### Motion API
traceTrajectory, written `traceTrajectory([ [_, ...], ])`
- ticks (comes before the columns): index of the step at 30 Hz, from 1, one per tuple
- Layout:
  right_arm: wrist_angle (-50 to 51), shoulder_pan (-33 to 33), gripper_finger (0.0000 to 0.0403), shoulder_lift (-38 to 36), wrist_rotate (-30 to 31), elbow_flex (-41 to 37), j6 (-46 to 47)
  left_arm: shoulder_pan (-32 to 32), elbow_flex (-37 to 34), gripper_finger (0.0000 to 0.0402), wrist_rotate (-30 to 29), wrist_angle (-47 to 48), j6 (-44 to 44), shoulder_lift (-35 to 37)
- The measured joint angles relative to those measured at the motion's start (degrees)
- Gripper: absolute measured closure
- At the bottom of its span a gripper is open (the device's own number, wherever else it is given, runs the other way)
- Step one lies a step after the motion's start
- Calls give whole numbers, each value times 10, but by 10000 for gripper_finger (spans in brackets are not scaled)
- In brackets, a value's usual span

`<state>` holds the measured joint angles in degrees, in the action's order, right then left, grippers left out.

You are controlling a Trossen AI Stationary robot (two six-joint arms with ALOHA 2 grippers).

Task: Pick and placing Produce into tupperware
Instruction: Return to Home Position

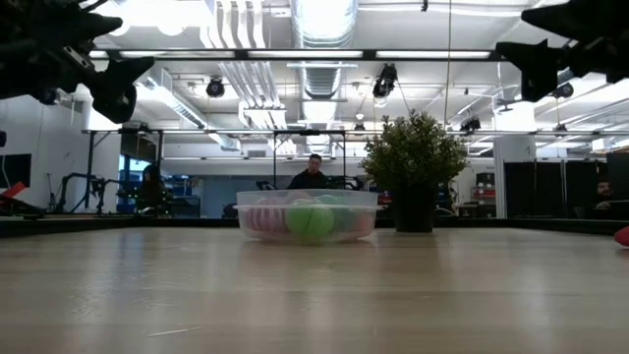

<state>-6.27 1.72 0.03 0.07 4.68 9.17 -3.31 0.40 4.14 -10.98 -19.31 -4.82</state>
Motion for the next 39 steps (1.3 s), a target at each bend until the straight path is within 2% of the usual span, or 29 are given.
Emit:
traceTrajectory([
  [4, -48, 0, 167, 0, 0, -37, 0, 0, 0, 162, 0, 0, 1, 0],
  [10, -33, 0, 167, 1, 6, -42, -4, 0, -1, 162, 0, 0, 2, 0],
  [13, -5, 0, 167, 0, 11, -42, -3, 0, -1, 162, 1, 0, 2, 0],
  [17, 53, 0, 167, 2, 48, -41, 42, 0, -1, 162, 1, 0, 2, 0],
  [21, 61, 0, 168, 19, 11, -41, 31, 0, -1, 162, 1, 0, 2, -1],
  [27, 61, 0, 167, 49, 11, -41, 0, 0, -1, 162, 1, -6, 2, 0],
  [39, 61, 0, 168, 64, 11, -41, 40, 0, -1, 162, 1, -5, 2, 0],
])
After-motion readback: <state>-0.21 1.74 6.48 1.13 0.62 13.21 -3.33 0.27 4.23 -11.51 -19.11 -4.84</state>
